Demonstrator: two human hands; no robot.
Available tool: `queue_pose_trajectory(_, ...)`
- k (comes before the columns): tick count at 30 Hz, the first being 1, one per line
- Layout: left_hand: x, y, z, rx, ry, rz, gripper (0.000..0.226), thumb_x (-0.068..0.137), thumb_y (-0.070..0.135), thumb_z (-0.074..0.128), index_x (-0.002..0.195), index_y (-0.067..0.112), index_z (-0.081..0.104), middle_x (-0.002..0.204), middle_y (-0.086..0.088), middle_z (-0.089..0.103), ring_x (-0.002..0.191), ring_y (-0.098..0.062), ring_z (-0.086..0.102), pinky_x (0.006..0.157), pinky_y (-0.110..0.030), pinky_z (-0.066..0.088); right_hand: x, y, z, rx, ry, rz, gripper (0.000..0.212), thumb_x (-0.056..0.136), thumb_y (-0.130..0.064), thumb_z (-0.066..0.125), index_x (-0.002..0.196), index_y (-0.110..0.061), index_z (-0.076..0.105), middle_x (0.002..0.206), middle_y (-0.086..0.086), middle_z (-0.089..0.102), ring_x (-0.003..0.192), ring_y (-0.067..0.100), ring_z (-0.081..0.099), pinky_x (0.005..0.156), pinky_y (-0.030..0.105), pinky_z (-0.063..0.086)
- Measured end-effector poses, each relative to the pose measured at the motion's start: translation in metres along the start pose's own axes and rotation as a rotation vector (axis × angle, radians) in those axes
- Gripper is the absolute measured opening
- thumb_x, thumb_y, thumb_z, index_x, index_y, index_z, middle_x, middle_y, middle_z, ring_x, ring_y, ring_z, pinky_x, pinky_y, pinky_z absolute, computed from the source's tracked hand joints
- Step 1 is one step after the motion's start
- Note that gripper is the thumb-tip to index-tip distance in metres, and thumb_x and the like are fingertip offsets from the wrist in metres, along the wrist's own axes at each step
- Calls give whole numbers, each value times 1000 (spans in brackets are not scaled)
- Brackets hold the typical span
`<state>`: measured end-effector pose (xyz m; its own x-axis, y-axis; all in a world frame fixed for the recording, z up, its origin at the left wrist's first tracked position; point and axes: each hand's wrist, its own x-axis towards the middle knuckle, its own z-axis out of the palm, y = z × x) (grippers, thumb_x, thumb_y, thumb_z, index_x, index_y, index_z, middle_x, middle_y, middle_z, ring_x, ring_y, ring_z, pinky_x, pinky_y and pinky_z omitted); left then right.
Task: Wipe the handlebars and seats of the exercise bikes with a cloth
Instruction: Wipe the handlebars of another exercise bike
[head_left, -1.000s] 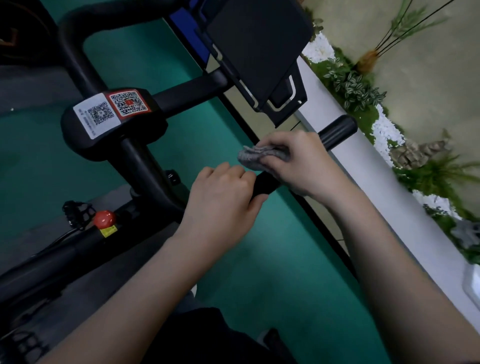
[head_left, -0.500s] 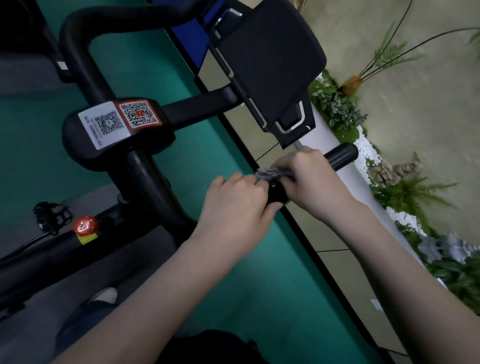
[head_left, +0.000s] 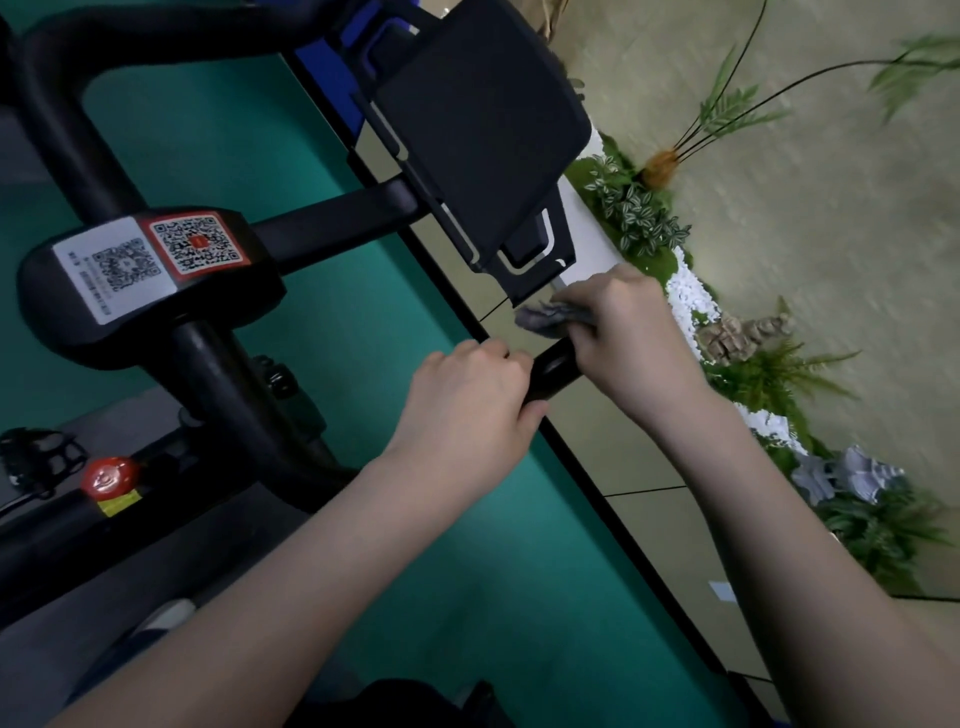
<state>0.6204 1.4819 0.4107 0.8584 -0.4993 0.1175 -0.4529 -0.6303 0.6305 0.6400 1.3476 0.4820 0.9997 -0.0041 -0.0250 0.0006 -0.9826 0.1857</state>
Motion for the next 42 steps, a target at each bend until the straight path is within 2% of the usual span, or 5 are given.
queue_pose_trajectory(16, 13, 6, 10, -21, -14, 42, 38, 94, 43, 48, 127, 26, 49, 107, 7, 55, 100, -17, 54, 74, -30, 40, -14, 32, 16, 279, 620, 164, 28, 80, 12, 59, 104, 3, 69, 97, 18, 65, 97, 37, 54, 79, 15, 25)
queue_pose_trajectory(23, 15, 6, 13, -48, -16, 34, 45, 93, 45, 49, 133, 25, 47, 117, 7, 56, 104, -17, 55, 80, -36, 51, -10, 47, 19, 452, 609, 177, 22, 85, 0, 62, 104, -5, 71, 96, 6, 67, 97, 28, 55, 78, 8, 29)
queue_pose_trajectory(31, 11, 4, 14, -87, -31, 19, 47, 90, 44, 55, 133, 28, 47, 116, 8, 57, 103, -17, 56, 79, -39, 52, -34, 25, 53, 658, 928, 290, 22, 82, 9, 62, 102, 1, 70, 102, 13, 64, 99, 26, 55, 89, 19, 41)
queue_pose_trajectory(38, 7, 2, 16, -45, -49, 3, 52, 90, 49, 50, 137, 30, 41, 118, 9, 56, 102, -16, 57, 79, -39, 52, -13, 47, 36, 1127, 798, 439, 27, 89, -2, 58, 98, -26, 66, 95, 13, 68, 88, 6, 60, 81, 16, 46)
queue_pose_trajectory(42, 7, 1, 16, -47, -60, 1, 50, 90, 48, 51, 136, 31, 41, 117, 10, 56, 103, -15, 56, 80, -38, 52, -31, 36, 51, 1174, 829, 545, 23, 91, -2, 57, 111, -7, 66, 103, 15, 67, 97, 24, 63, 87, 33, 51)
